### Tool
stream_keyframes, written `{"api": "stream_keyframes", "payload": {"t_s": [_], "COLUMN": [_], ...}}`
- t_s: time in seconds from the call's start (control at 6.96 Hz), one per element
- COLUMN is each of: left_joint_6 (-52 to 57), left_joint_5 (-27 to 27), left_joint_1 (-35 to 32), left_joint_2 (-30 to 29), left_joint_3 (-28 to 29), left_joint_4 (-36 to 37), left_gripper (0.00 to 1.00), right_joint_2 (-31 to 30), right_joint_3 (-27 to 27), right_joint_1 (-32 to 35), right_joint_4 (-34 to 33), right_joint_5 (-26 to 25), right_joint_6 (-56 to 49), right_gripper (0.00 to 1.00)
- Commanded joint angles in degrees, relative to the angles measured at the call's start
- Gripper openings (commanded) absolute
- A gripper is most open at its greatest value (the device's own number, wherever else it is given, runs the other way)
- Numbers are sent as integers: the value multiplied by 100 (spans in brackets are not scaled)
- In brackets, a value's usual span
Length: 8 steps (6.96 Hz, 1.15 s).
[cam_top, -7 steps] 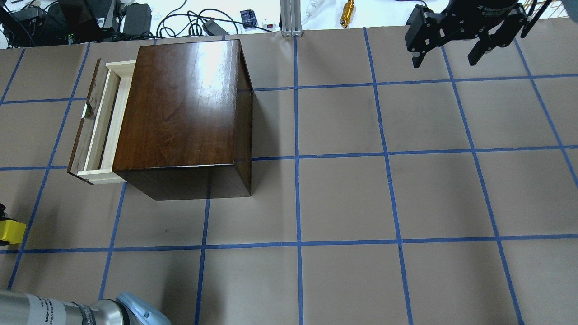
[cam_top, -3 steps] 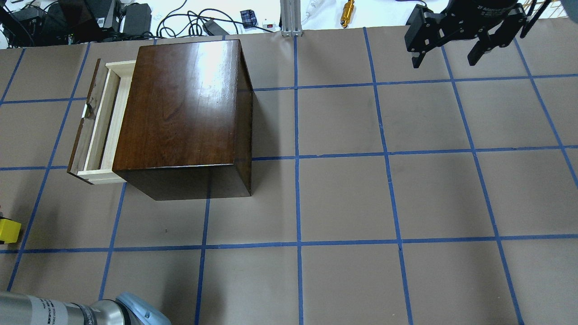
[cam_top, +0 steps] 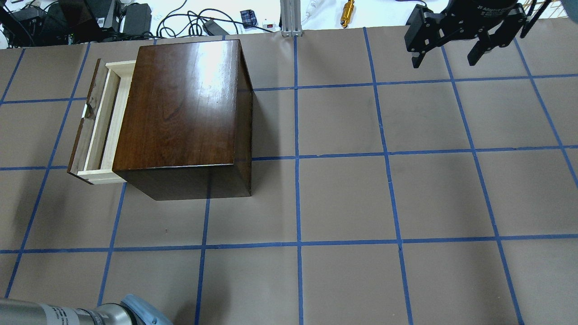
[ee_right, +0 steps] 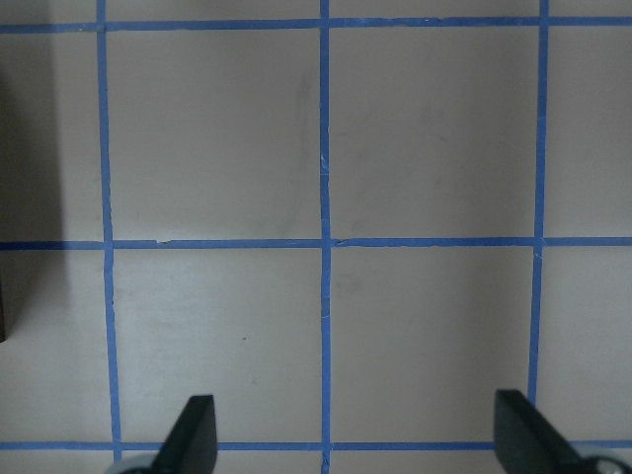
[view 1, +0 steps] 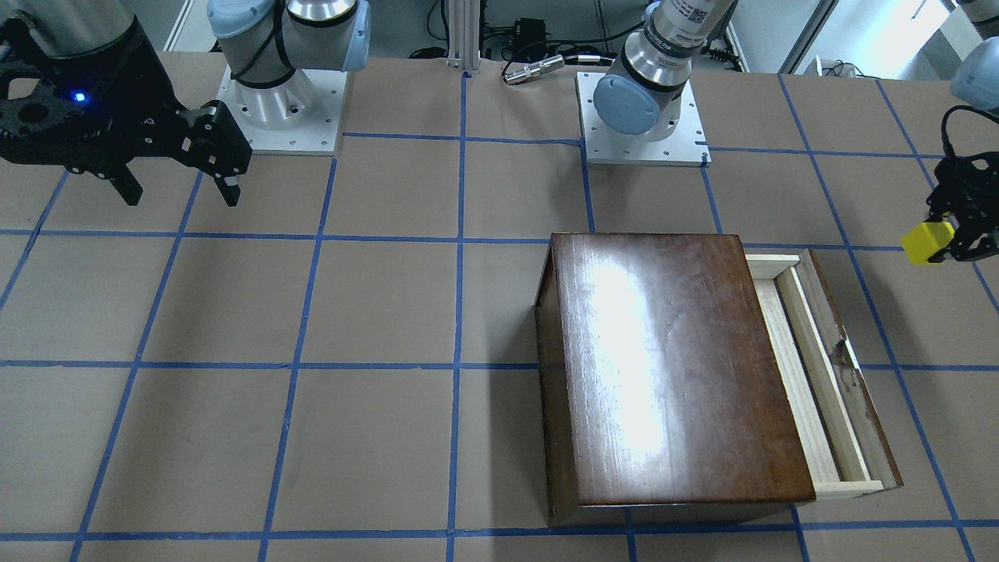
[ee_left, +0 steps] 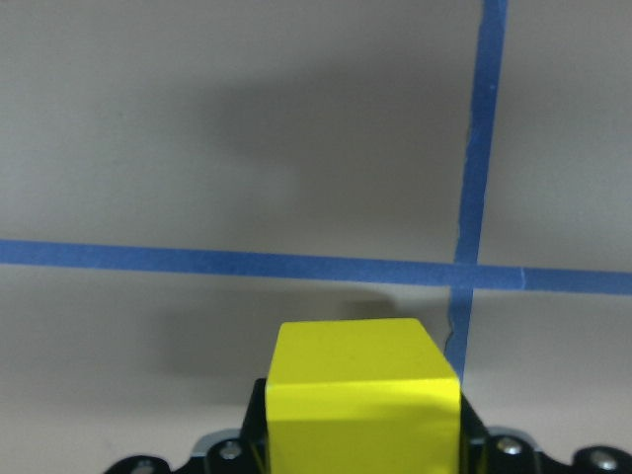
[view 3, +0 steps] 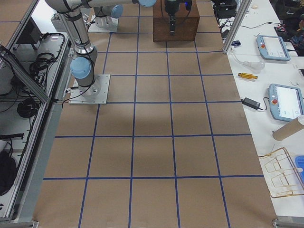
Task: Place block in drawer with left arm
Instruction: 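Carry the yellow block with the left gripper over the open drawer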
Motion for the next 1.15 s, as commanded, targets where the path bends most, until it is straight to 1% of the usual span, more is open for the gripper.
{"api": "stream_keyframes", "payload": {"t_s": [0.0,0.14,0.29,0.58,0.86,1.01], "left_joint_6": [-699,-1208,-1509,-2386,-3055,-3093], "left_joint_5": [-8,1,-8,-313,-324,-324], "left_joint_1": [-832,-1306,-1754,-2546,-3127,-3226], "left_joint_2": [311,425,504,435,285,207], "left_joint_3": [1304,1500,1485,1467,1449,1449], "left_joint_4": [-1811,-2027,-2037,-2082,-1916,-1775], "left_gripper": [0,0,0,0,0,0], "right_joint_2": [6,-2,-2,-2,-2,6], "right_joint_3": [0,0,0,0,0,0], "right_joint_1": [1,1,1,-8,1,-8], "right_joint_4": [0,0,0,0,0,0], "right_joint_5": [-4,5,5,5,5,5], "right_joint_6": [0,0,0,9,9,9], "right_gripper": [100,100,100,100,100,100]}}
